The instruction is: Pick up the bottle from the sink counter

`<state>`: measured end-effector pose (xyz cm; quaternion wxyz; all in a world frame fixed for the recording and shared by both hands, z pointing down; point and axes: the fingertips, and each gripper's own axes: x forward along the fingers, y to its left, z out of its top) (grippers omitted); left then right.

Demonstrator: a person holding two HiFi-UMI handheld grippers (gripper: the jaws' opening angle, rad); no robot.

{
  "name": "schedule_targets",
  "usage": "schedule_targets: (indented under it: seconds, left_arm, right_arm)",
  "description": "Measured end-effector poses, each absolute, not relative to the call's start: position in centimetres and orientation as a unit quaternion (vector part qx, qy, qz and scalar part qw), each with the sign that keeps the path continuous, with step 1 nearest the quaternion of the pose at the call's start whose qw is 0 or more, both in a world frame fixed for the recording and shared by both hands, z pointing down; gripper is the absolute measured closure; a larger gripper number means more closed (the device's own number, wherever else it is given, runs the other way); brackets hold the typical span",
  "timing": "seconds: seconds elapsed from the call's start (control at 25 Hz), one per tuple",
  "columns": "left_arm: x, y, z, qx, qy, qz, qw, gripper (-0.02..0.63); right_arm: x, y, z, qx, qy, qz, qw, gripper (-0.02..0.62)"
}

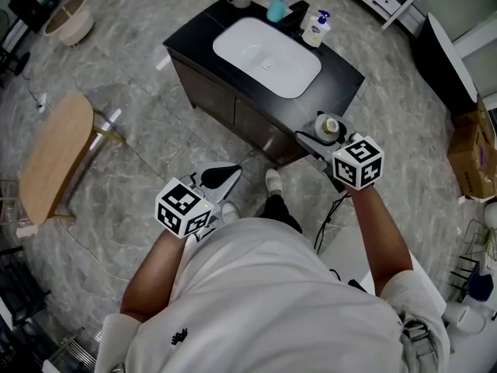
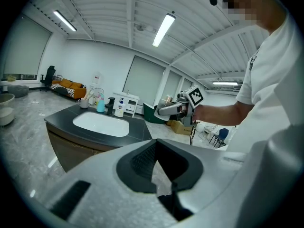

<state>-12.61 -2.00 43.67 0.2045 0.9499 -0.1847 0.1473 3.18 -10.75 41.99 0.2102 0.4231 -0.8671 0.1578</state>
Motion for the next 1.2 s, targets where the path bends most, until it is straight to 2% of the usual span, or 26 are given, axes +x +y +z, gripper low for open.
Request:
schedule_targets:
  seconds: [1.2]
  left_arm:
    - [-12.0, -3.3, 43.5, 0.948, -0.195, 0.143, 0.205, 0.600]
  right_arm:
    - [5.1, -11.9, 42.3, 0.420, -0.864, 0.166, 0.224, 0.239]
